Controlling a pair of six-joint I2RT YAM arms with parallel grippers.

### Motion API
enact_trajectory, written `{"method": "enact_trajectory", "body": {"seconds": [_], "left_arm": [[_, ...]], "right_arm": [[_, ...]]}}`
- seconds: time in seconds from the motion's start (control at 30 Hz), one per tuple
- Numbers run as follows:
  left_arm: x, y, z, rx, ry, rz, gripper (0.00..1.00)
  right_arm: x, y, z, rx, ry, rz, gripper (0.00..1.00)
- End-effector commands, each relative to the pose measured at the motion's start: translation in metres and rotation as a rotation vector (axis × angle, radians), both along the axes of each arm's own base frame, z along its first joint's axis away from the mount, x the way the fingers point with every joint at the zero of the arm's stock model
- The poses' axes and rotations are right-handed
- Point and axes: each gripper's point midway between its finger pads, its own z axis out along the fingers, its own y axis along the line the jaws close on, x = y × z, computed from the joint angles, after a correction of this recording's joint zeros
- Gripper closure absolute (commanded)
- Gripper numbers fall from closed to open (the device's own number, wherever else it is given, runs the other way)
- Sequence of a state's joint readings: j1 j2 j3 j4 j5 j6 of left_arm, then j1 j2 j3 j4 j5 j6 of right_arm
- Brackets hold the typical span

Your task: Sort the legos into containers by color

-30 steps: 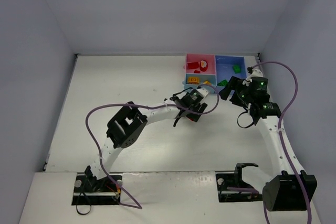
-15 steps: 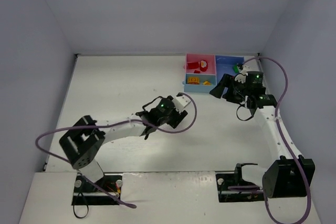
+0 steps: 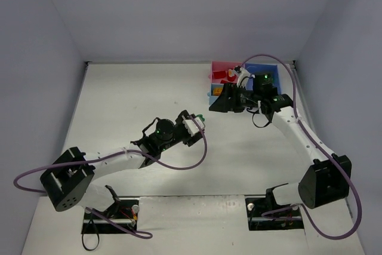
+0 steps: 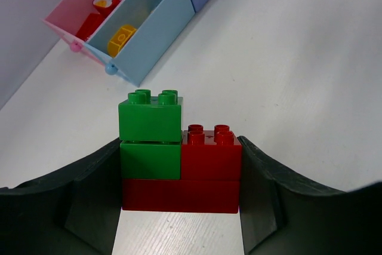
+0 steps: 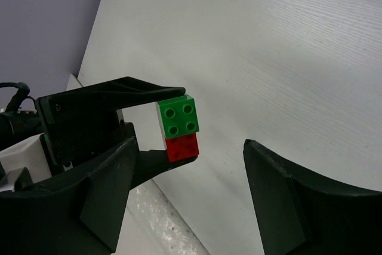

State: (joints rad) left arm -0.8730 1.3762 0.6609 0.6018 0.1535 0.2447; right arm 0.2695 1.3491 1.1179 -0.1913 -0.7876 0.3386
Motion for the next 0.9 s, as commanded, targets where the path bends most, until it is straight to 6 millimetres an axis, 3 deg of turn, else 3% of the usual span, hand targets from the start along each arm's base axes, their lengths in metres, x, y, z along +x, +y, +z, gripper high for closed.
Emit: {"method": "enact_trajectory", "body": {"seconds": [0.0, 0.3, 0.57, 0.87], "left_arm": [[0.002, -0.008, 0.069, -0.157, -0.181, -0.038, 1.00], [0.000, -0.009, 0.080, -0.194, -0.206, -0.051, 1.00], [-0.004, -0.008, 0.084, -0.201, -0.220, -0.065, 1.00], [-0.008, -0.009, 0.086, -0.207, -0.217, -0.082, 1.00]], "right_arm": [[0.001, 0.020, 0.025, 0.048, -0.081, 0.092, 0.31], [-0.010, 0.043, 0.017, 0.042, -0.065, 0.164, 0.31], [-0.016, 0.049, 0.007, 0.034, -0.045, 0.177, 0.34], [-0.024, 0.062, 0.009, 0.042, -0.053, 0.202, 0.39]]}}
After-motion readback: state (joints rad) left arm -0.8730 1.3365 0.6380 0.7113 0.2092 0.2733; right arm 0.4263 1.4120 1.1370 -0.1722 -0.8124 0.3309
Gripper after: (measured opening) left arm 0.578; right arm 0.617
